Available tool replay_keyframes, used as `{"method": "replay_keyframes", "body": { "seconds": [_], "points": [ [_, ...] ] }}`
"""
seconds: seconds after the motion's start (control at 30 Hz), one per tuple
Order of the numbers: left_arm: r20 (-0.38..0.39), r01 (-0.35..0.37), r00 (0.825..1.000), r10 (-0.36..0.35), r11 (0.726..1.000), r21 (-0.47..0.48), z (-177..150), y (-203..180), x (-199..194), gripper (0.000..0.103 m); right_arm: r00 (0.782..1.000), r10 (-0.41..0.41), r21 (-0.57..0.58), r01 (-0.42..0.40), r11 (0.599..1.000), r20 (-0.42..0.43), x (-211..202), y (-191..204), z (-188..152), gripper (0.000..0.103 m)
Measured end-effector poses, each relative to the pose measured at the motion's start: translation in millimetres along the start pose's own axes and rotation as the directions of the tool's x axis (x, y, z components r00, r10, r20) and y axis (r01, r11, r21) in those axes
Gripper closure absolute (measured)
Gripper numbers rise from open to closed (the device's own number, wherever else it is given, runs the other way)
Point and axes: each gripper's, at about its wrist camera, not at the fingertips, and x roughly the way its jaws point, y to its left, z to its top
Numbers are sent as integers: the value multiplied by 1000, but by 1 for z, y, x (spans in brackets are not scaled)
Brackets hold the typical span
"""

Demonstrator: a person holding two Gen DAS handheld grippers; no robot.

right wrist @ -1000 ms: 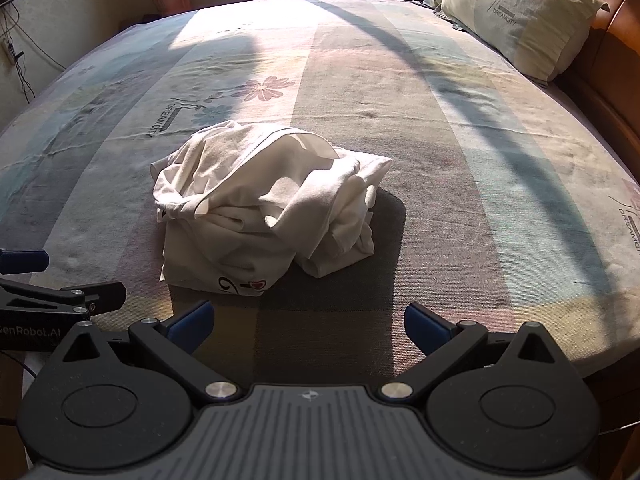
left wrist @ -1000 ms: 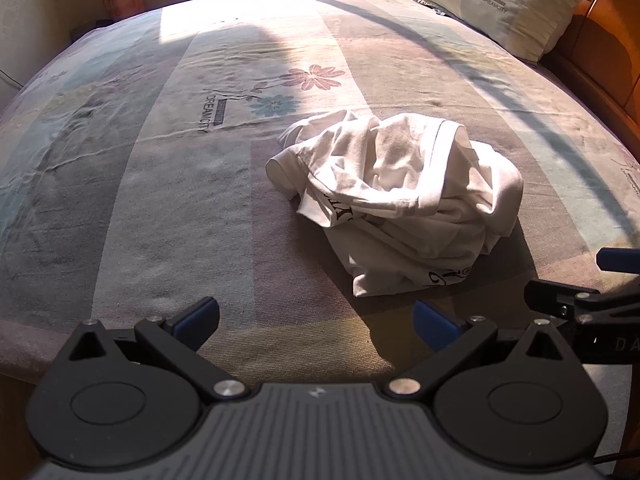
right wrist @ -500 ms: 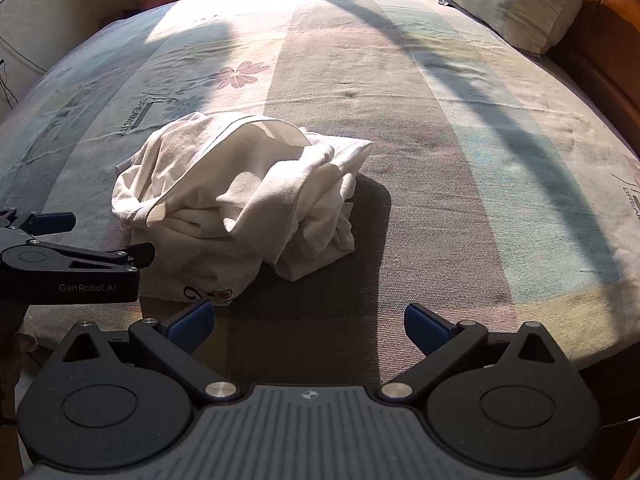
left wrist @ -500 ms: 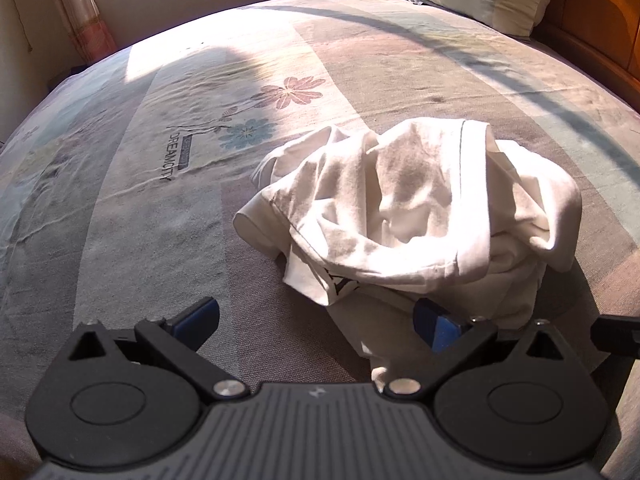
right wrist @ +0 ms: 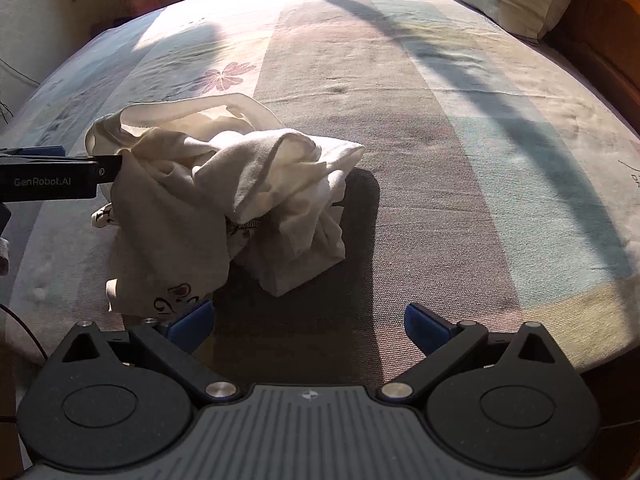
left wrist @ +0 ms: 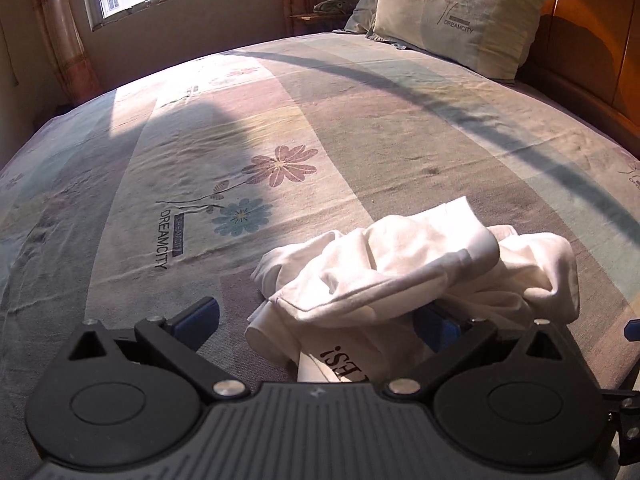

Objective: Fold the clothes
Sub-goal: 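Move both tools toward the white T-shirt, reaching into the fabric pile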

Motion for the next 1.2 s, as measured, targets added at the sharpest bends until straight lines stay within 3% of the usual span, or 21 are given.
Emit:
{"method": "replay_keyframes", "body": {
  "seconds": [0.17,0.3,0.43,0.57,0.67,0.9,1.13,1.2],
  "points": [
    [-59,47,997,-46,999,13,-18,-2,26,0,1000,15,1,-15,1000,7,-1,1,-1,0],
    [-10,106,994,-105,994,16,-34,2,37,0,999,28,-11,-28,1000,26,-6,3,-3,0],
    [15,172,985,-171,984,-40,-44,14,43,0,998,39,-16,-38,999,47,-10,2,-5,0],
    [-6,163,987,-163,986,-41,-45,15,41,0,998,48,-11,-47,999,51,-10,0,-5,0],
    [-15,126,992,-125,992,16,-38,11,26,1,997,54,-15,-53,998,58,-10,-1,-5,0],
    [72,66,994,-80,982,175,-19,8,-9,1,994,73,-7,-73,997,78,-9,-7,-4,0],
    [100,123,983,-157,950,288,-7,-2,-27,1,995,68,-2,-68,998,75,-9,-10,-5,0],
    [125,85,984,-130,945,316,-5,-5,-26,1,995,67,13,-68,998,72,-7,-12,-5,0]
  ]
}}
